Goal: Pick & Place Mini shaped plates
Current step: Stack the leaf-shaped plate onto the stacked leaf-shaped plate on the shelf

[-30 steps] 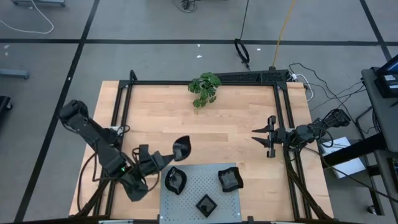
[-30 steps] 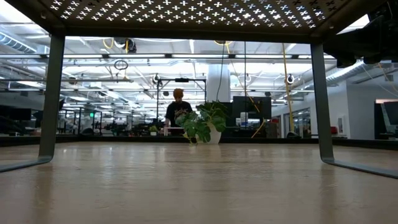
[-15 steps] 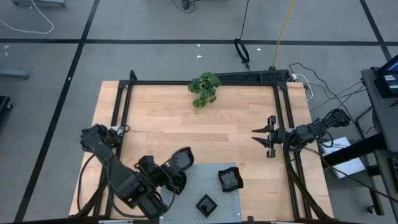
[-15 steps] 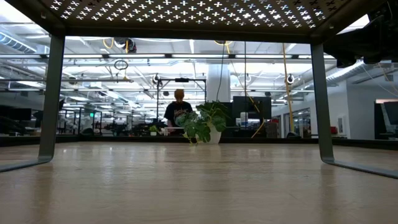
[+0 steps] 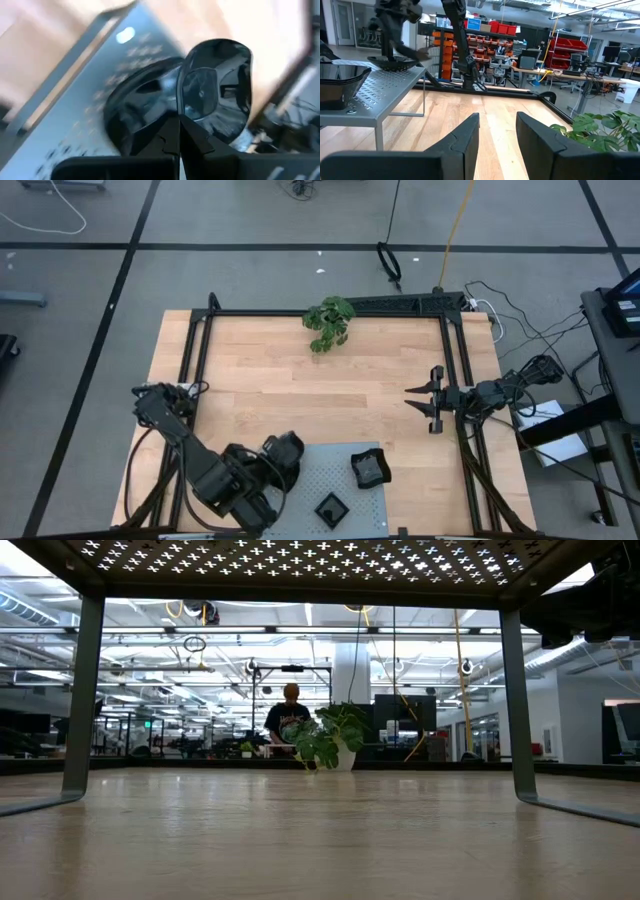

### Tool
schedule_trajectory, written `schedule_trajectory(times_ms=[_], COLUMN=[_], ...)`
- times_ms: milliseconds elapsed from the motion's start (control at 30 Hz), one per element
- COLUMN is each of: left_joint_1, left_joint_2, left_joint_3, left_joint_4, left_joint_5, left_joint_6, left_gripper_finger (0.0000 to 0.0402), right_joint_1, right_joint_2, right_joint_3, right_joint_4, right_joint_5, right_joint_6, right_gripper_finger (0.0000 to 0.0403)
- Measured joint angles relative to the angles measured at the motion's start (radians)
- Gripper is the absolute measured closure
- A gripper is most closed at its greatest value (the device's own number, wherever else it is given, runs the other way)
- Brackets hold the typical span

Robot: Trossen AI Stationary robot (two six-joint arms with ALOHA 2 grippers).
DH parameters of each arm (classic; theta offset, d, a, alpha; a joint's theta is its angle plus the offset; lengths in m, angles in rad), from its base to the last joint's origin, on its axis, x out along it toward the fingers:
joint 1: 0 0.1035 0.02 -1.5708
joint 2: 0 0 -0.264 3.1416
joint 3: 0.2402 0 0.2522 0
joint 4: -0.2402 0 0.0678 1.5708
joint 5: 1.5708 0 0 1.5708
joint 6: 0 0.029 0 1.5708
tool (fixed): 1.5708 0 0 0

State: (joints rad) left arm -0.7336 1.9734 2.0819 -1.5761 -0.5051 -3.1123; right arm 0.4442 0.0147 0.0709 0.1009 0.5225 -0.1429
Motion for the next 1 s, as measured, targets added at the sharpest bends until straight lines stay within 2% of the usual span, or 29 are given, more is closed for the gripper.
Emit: schedule_trajectory(times_ms=[67,467,1000], left_joint_1=[-0.001,-0.004,-0.039], left_joint_2=[0.003,0.002,0.012], left_joint_3=[0.000,0.000,-0.001], left_joint_4=[0.008,0.006,0.039], left_joint_5=[0.053,0.143,0.183], left_joint_6=[-0.027,-0.031,-0.030], left_gripper_finger=[0.0401,0.0401,0.0401], right_joint_1=[0.000,0.000,0.000], right_joint_2=[0.000,0.000,0.000], right_joint_3=[0.000,0.000,0.000], right_joint_4=[0.000,0.000,0.000], right_joint_5=[0.000,0.000,0.000], right_joint_6=[0.000,0.000,0.000], right_gripper_finger=[0.0284,0.0284,0.0284])
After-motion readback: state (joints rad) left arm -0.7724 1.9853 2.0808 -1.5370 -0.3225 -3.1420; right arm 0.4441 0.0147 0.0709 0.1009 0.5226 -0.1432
